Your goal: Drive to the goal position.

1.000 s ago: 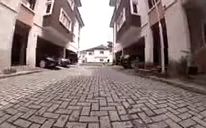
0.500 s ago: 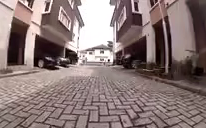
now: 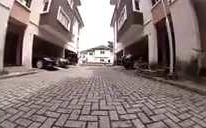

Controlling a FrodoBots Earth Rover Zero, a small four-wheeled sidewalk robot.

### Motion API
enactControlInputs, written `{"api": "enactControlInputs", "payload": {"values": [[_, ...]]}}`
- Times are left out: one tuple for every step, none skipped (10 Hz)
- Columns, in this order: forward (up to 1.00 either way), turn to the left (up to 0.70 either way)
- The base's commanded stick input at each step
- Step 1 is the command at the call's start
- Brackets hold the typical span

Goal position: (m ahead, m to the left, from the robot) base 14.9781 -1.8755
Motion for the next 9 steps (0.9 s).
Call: {"api": "enactControlInputs", "payload": {"values": [[0.50, 0.00], [0.50, 0.00], [0.50, 0.00], [0.50, 0.00], [0.50, 0.00], [0.50, 0.00], [0.50, 0.00], [0.50, 0.00], [0.50, -0.26]]}}
